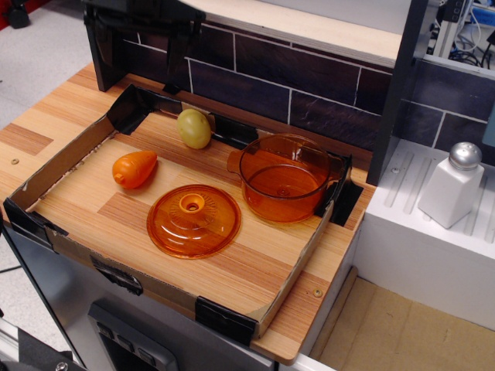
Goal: Put carrot in pot
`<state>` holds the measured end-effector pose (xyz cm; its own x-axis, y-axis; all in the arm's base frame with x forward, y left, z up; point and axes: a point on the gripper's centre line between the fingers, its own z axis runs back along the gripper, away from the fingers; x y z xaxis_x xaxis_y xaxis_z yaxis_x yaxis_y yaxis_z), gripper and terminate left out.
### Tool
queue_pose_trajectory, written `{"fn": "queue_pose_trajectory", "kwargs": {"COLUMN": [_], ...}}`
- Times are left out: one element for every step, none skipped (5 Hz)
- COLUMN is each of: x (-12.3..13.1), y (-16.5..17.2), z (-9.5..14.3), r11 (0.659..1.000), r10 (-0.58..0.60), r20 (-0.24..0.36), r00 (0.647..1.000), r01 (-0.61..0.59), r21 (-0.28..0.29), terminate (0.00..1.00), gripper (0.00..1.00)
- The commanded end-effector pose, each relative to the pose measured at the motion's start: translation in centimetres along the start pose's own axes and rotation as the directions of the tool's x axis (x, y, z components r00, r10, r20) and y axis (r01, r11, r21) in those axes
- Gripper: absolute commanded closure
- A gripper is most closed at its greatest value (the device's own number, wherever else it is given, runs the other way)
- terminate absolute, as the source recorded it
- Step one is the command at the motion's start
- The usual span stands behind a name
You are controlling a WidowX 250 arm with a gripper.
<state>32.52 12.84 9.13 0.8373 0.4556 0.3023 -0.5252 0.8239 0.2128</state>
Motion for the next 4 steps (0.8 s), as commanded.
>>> {"fn": "queue_pose_trajectory", "kwargs": {"x": [-3.5,-4.8,-6.2,-7.0], "y": [1.6,2.7,3.3,2.9], "z": [2.2,2.2,0.4,-1.6], "r11": [0.957,0.903,0.859,0.859], "r10": [-0.260,-0.381,-0.469,-0.472], "r20": [0.064,0.057,-0.034,-0.047], "r00": [0.964,0.923,0.882,0.880], "r01": [0.266,0.385,0.447,0.447], "r21": [-0.113,-0.189,-0.252,-0.248], "terminate": [0.00,0.00,0.00,0.00], "gripper": [0.00,0.00,0.00,0.00]}}
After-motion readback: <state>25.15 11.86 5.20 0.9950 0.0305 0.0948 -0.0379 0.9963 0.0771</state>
